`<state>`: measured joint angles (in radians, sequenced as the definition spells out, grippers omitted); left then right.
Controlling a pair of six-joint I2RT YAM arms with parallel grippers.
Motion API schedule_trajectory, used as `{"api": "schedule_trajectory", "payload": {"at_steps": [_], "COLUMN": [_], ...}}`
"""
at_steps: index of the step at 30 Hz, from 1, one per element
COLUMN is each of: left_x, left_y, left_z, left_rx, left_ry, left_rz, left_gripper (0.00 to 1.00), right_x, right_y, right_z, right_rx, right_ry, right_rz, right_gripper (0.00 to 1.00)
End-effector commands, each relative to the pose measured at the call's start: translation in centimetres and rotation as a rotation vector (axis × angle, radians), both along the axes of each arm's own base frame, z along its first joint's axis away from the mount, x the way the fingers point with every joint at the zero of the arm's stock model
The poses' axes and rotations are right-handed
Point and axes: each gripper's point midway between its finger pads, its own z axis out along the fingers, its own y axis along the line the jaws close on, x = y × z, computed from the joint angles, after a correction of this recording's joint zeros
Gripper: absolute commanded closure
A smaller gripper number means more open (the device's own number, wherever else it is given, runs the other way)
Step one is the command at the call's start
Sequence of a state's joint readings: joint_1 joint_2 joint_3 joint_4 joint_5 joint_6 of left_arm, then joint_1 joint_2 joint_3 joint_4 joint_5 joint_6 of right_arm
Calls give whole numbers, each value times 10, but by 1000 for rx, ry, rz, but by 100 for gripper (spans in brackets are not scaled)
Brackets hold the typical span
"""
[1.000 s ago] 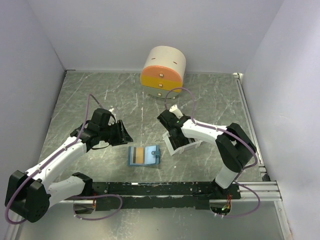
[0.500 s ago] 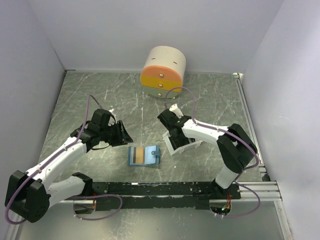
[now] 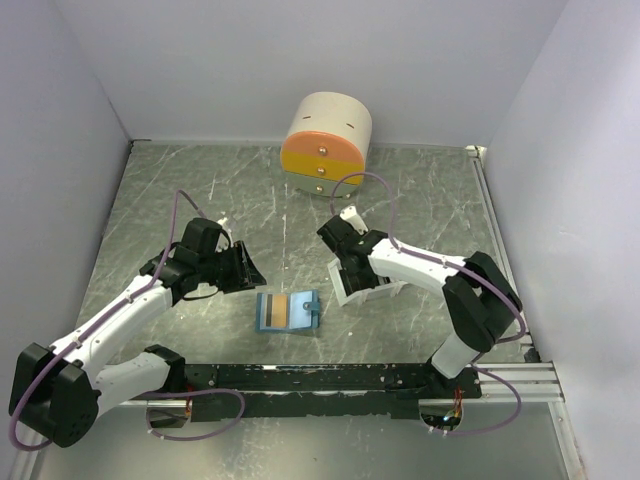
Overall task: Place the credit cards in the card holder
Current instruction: Pick up the credit card from the storage box.
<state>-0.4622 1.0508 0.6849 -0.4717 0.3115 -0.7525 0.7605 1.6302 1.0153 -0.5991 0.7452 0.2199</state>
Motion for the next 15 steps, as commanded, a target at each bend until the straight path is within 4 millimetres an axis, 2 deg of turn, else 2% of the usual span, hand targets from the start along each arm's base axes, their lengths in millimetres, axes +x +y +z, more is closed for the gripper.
{"api": "schedule_trajectory", "payload": {"at_steps": [1,10,13,15], "left_x": [-3,-2,-3,-4], "left_y": [-6,-8,-11,-14], "left_z": [6,14,18,25], "left_rx": [-33,-53,-66,-92], "left_ry": [-16,-28,-28,-34], "left_rz": [-21,-27,-33,-43], "left_gripper": [49,45,37,34], "right_x": [3,-2,-4,-7], "right_y": [10,26,31,37], "right_z": [23,59,75,87], "right_rx": [82,240,308,368], "right_ry": [-22,-49,-73,-84], "right_rz": [19,48,50,55], "right_gripper": [100,100,100,100]}}
